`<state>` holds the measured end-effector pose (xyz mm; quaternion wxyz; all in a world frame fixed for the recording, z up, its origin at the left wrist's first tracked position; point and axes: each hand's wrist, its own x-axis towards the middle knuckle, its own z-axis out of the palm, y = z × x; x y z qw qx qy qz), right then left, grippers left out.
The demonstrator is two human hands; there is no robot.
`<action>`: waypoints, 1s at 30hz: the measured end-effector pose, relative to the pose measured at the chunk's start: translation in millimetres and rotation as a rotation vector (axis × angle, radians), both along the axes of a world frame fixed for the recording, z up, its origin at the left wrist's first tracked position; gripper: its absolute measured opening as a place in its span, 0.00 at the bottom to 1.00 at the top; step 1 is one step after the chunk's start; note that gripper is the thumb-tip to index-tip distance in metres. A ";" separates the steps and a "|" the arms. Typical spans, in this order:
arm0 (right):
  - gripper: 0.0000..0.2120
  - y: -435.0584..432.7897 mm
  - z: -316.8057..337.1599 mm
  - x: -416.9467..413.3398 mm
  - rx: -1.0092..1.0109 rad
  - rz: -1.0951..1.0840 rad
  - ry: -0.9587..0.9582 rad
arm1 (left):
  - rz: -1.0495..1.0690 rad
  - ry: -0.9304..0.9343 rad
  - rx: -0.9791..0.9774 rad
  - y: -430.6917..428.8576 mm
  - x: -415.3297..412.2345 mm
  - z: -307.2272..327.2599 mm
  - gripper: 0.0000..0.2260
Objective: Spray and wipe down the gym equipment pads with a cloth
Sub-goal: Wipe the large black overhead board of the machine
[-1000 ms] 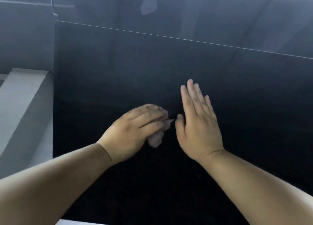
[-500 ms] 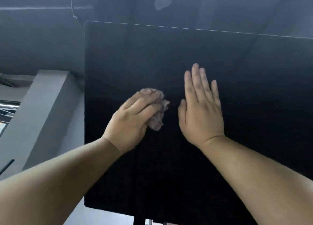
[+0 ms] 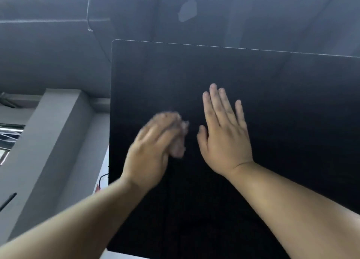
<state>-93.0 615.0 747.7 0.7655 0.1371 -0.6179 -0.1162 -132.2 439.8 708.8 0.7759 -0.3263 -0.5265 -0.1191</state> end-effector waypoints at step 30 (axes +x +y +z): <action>0.31 -41.1 -42.9 -23.3 0.133 0.024 -0.178 | -0.209 0.029 0.436 -70.7 5.1 51.5 0.24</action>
